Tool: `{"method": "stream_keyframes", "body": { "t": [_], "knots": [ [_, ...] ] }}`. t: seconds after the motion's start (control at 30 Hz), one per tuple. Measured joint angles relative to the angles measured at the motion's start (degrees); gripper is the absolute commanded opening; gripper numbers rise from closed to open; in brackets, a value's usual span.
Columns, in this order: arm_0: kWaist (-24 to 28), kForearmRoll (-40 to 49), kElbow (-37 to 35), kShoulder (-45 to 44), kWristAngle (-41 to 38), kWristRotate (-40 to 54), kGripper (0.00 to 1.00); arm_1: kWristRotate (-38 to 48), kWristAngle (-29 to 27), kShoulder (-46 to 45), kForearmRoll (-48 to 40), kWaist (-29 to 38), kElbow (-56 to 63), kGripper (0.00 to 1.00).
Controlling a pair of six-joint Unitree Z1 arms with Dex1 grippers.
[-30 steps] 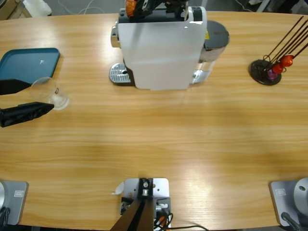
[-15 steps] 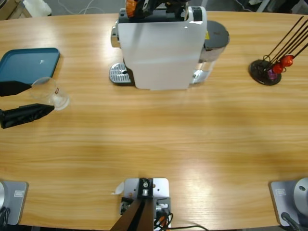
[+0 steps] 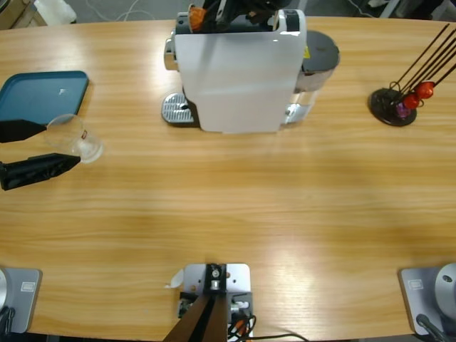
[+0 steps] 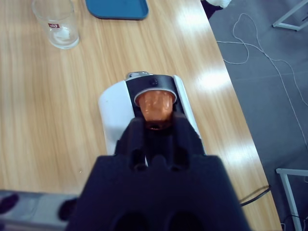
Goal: Pour coffee
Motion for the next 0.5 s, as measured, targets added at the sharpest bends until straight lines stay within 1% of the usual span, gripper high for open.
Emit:
{"method": "stream_keyframes", "body": {
  "t": [0.17,0.2,0.23,0.27,0.3,0.37,0.43,0.5],
  "knots": [
    [0.0,0.0,0.0,0.0,0.0,0.0,0.991,0.0,-1.3,0.0,0.0,0.0,0.0,0.991],
    [0.0,0.0,0.0,0.0,0.0,0.0,0.991,0.0,-1.4,0.0,0.0,0.1,0.0,0.931],
    [0.0,0.0,0.0,0.0,0.0,0.0,0.991,0.0,-1.4,0.0,0.0,0.1,0.0,0.833],
    [0.0,0.0,0.0,0.0,0.0,0.0,0.991,0.0,-1.4,0.0,0.0,0.1,0.0,0.757],
    [0.0,0.0,0.0,0.0,0.0,0.0,0.991,0.0,-1.4,-0.1,0.0,0.2,0.0,0.747],
    [0.0,0.0,0.0,0.0,0.0,0.0,0.991,0.6,-1.4,-0.6,0.0,1.0,0.0,0.756],
    [0.0,0.0,0.0,0.0,0.0,-0.1,0.991,2.2,-1.4,-2.1,0.0,3.1,0.2,0.905],
    [0.0,0.0,0.0,0.0,0.0,-0.1,0.991,4.7,-1.5,-5.0,0.0,6.3,1.1,0.944]
  ]
}}
